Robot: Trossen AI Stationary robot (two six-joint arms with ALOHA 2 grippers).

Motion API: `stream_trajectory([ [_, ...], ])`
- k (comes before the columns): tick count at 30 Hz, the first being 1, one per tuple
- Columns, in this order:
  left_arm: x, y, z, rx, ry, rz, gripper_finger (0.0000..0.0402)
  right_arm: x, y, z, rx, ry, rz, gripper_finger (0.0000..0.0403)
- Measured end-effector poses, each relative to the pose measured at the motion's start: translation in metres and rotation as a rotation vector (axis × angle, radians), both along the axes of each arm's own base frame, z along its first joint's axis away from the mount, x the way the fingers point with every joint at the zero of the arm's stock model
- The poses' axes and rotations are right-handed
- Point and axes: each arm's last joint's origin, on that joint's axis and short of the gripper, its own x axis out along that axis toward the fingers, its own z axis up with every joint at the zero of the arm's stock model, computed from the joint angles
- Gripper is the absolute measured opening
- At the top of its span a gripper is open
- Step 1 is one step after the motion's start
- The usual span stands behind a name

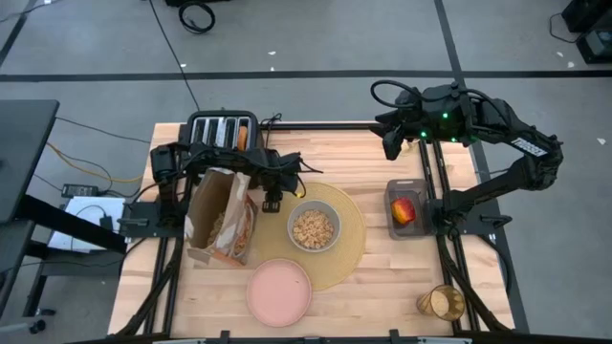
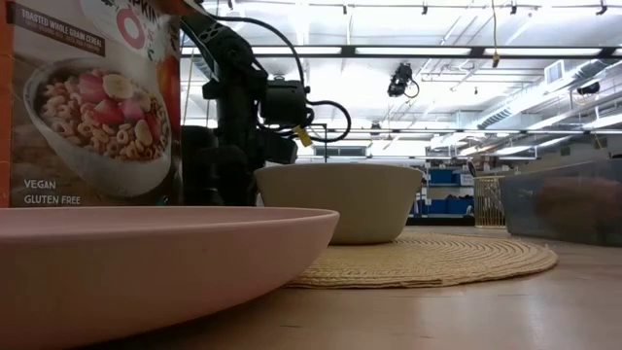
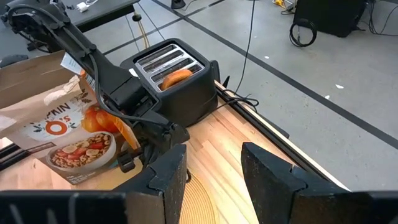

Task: Arrange a breakfast setting
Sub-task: Put the cereal flake in the gray bowl

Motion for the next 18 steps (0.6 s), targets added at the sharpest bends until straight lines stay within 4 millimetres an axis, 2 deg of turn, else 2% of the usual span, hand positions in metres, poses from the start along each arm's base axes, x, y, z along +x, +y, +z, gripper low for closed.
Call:
stream_trajectory([
  [18,-0.0017,0.0041,-0.0003,0.004,0.008,0.013,0.0091,0.0003,0.0011,-0.0001,0.0,0.006,0.047,0.0161],
])
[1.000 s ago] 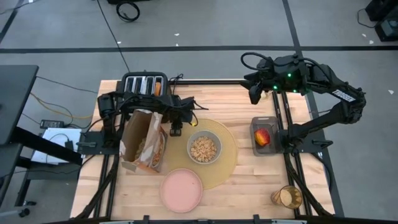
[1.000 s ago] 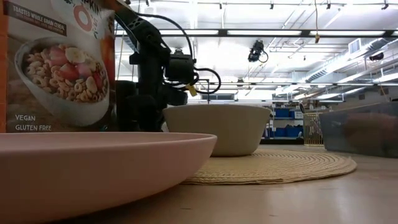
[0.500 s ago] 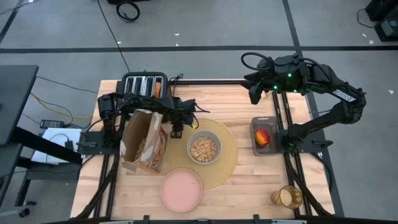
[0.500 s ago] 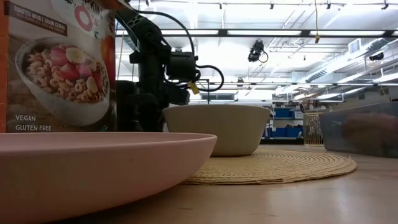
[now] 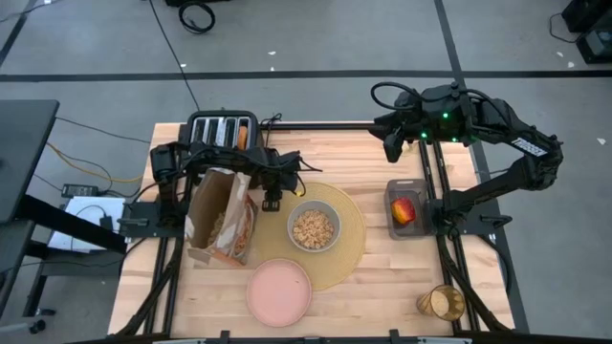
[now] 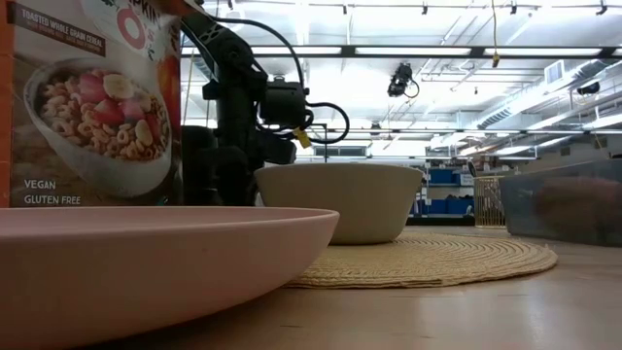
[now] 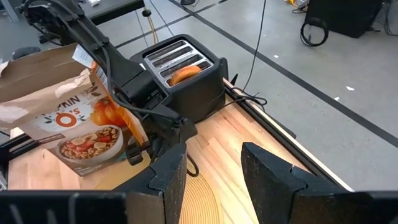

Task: Arrange a breakfast setting
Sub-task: Put the cereal flake in the gray bowl

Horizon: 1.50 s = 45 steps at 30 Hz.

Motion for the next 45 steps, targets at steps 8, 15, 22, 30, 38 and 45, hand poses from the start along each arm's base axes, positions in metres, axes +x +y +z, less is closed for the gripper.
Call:
stream_trajectory([
  [8,0.0,0.001,0.0,-0.031,-0.013,0.002,0.0091,0.0,0.0,0.0,0.002,-0.002,0.005,0.0161],
  [15,-0.006,0.0,-0.007,-0.055,-0.005,0.012,0.0091,0.0,0.0,0.0,-0.001,-0.001,0.007,0.0161],
  [22,-0.007,0.0,-0.008,-0.051,0.001,0.014,0.0086,0.0,0.0,0.001,-0.004,-0.005,0.009,0.0161],
  [30,-0.008,0.001,-0.009,-0.057,0.009,0.025,0.002,0.0,0.0,0.001,-0.001,-0.005,0.014,0.0161],
  [38,-0.007,0.004,-0.004,-0.042,0.041,0.028,0.0014,0.0,0.0,0.001,0.0,-0.005,0.015,0.0161],
  [45,0.013,0.01,0.044,-0.03,0.014,0.024,0.0012,0.0,0.0,0.001,-0.013,0.001,0.024,0.0161],
])
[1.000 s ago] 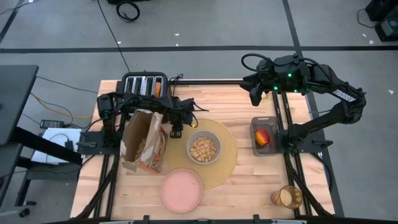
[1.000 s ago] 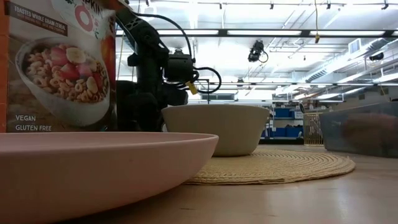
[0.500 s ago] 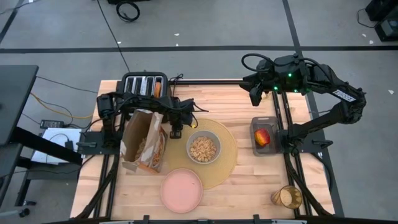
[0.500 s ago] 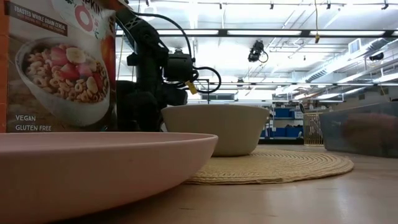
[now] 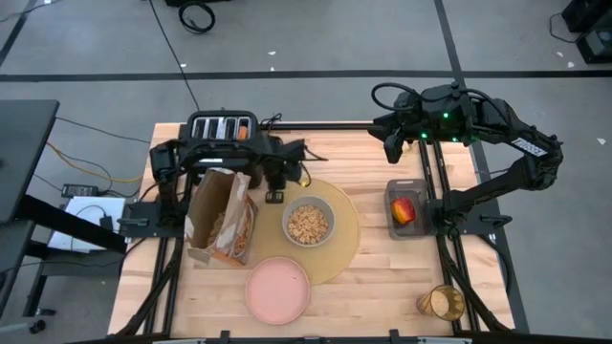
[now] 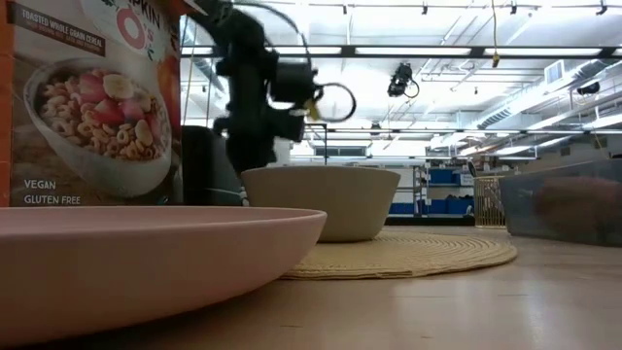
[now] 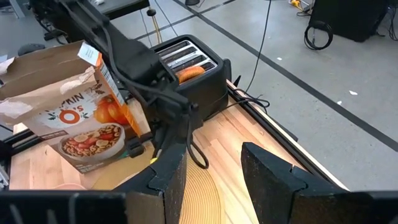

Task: Arrange a breakfast setting
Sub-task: Put the cereal flake in the gray bowl, then put the apple on the top left of the gray bowl on the yellow placemat

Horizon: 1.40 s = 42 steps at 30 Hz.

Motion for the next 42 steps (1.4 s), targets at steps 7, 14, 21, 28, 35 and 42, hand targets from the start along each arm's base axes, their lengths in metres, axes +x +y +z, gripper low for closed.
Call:
stream_trajectory([
  [7,0.021,-0.008,0.057,-0.143,-0.187,0.0,0.0012,0.0,0.0,0.0,-0.001,0.002,0.003,0.0161],
  [14,0.046,-0.062,0.055,-0.188,-0.313,-0.136,0.0012,0.0,0.001,0.0,0.009,0.003,0.044,0.0161],
  [21,0.05,-0.077,0.043,-0.069,-0.322,-0.088,0.0031,0.0,0.001,0.0,0.021,-0.003,0.037,0.0161],
  [28,0.05,-0.067,0.044,-0.085,-0.336,-0.025,0.013,0.0,0.001,-0.001,0.027,0.002,0.034,0.0161],
  [35,0.037,-0.031,0.069,-0.079,-0.417,0.141,0.0193,0.0,0.001,-0.001,0.043,-0.004,0.023,0.0161],
  [42,0.025,0.05,0.079,-0.112,-0.575,0.648,0.0208,0.003,-0.001,0.0,0.014,-0.015,-0.028,0.0161],
])
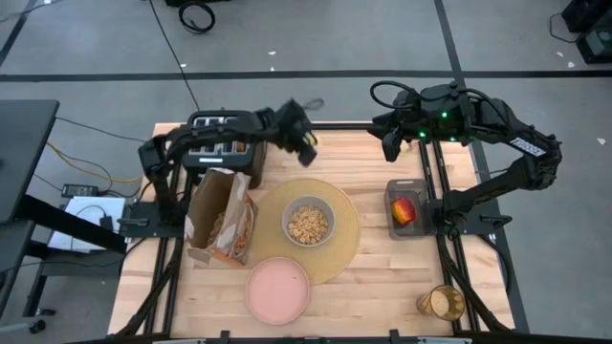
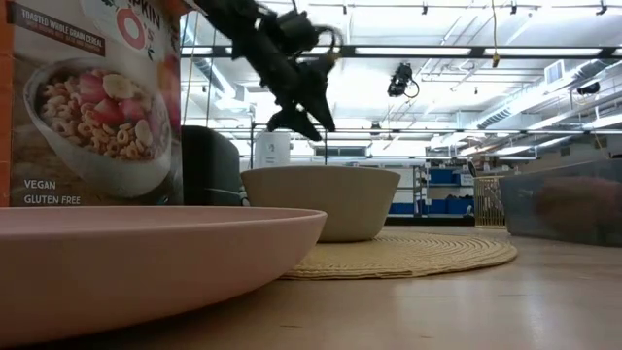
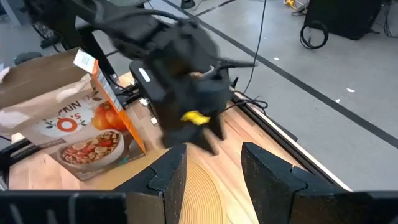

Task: Arrange a breakfast setting
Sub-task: Put the apple on the top left of the gray bowl on the yellow placemat

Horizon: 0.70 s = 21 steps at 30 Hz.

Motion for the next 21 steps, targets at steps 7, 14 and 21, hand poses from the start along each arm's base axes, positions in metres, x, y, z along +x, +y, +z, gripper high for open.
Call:
stream_trajectory([
  [7,-0.007,0.055,-0.032,-0.027,0.02,0.39,0.021,0.01,-0.002,0.001,-0.002,-0.04,-0.006,0.0161],
  [14,-0.001,0.089,-0.079,-0.059,-0.002,0.624,0.021,0.025,-0.003,0.0,0.0,-0.069,0.001,0.0161],
  [21,0.001,0.101,-0.106,-0.084,-0.003,0.719,0.021,0.038,-0.004,-0.003,0.033,-0.082,0.019,0.0161],
])
